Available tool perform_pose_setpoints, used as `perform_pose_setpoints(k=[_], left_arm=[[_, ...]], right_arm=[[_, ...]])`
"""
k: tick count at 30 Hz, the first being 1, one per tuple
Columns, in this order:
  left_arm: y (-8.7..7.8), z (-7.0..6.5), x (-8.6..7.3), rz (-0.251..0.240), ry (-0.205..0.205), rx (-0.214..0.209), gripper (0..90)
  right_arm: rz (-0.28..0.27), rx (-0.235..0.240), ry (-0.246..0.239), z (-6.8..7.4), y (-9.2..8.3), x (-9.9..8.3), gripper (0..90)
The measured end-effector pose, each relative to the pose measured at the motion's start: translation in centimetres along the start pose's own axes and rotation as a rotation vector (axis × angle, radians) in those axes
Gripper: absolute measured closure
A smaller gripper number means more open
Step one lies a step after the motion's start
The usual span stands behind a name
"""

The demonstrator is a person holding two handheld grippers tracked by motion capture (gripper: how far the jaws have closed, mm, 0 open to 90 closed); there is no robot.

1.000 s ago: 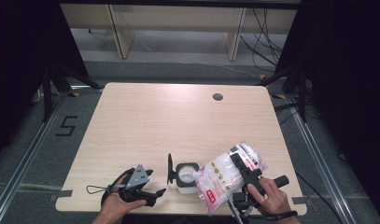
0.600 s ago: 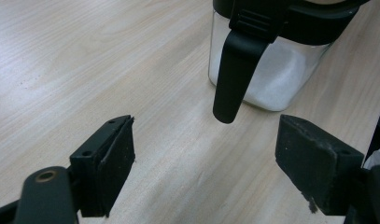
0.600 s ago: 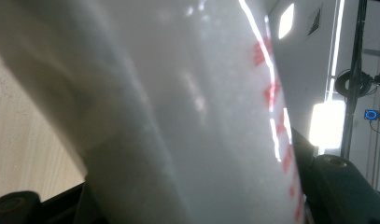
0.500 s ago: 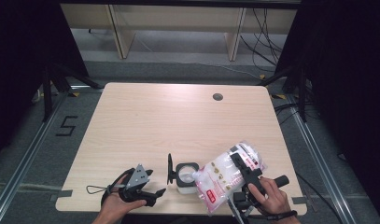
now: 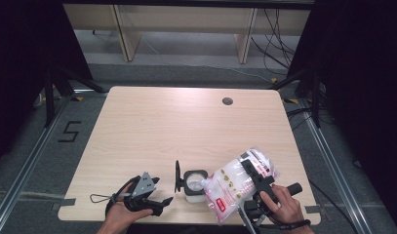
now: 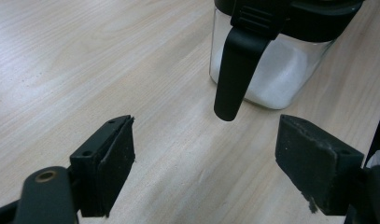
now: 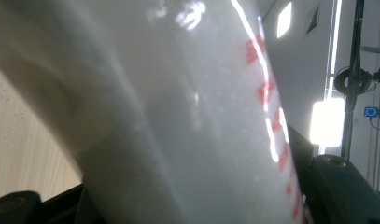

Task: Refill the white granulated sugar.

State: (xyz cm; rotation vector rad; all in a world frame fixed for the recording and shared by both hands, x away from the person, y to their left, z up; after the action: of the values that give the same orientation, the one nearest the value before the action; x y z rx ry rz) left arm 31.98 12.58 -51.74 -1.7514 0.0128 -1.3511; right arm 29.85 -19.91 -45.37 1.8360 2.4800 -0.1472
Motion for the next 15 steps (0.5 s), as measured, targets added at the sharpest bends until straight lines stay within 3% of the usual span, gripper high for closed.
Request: perform_pose_setpoints(k=[1,2,6,8,9,10,11,12,15], left_arm=[[0.06,-0.14,0.05,-0.014,-0.015,-0.007,19.2],[-0.04,0.06,-0.01,0.008,0.01,0.001,19.3],[0.05,0.02,0.04,-0.006,0.016,-0.008,19.2],[-0.02,0.15,0.02,0.008,0.027,-0.002,19.2],[0.07,-0.15,0.04,-0.015,-0.018,-0.008,19.2],[-0.04,-0.03,0.01,-0.003,-0.003,-0.005,19.2],[0.02,-0.15,0.03,-0.015,-0.019,-0.007,19.2],[-0.04,-0.09,0.02,-0.007,-0.01,-0.005,19.2],[-0.07,-0.05,-0.03,0.002,0.005,-0.008,19.2]], right_arm=[[0.004,0.001,-0.002,-0.02,-0.03,-0.01,45.8],[-0.001,0.0,-0.014,-0.11,-0.01,-0.02,45.8],[0.002,0.002,-0.031,-0.22,-0.08,-0.04,45.8],[0.001,-0.002,-0.021,-0.23,-0.09,-0.05,45.8],[-0.004,-0.001,-0.011,-0.19,-0.04,-0.07,45.9],[-0.002,-0.001,-0.001,-0.21,-0.04,-0.09,45.9],[-0.01,-0.014,-0.025,-0.48,-0.02,-0.05,46.0],[-0.001,-0.003,0.006,-0.24,-0.05,-0.13,46.0],[0.002,-0.002,0.018,-0.19,-0.06,-0.17,46.1]])
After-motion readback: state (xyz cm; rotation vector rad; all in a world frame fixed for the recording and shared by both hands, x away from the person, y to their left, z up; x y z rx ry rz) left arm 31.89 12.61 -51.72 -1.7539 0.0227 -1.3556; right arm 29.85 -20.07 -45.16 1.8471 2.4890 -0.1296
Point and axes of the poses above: each handheld gripper's, and its own axes: y roughly forward along the jaws, x roughly out of its top, z roughly to its left, the point moved 3 cm from there along y, roughly forward along the jaws, and after that the axes turned 4 degrees about z, right-handed, at the moved point
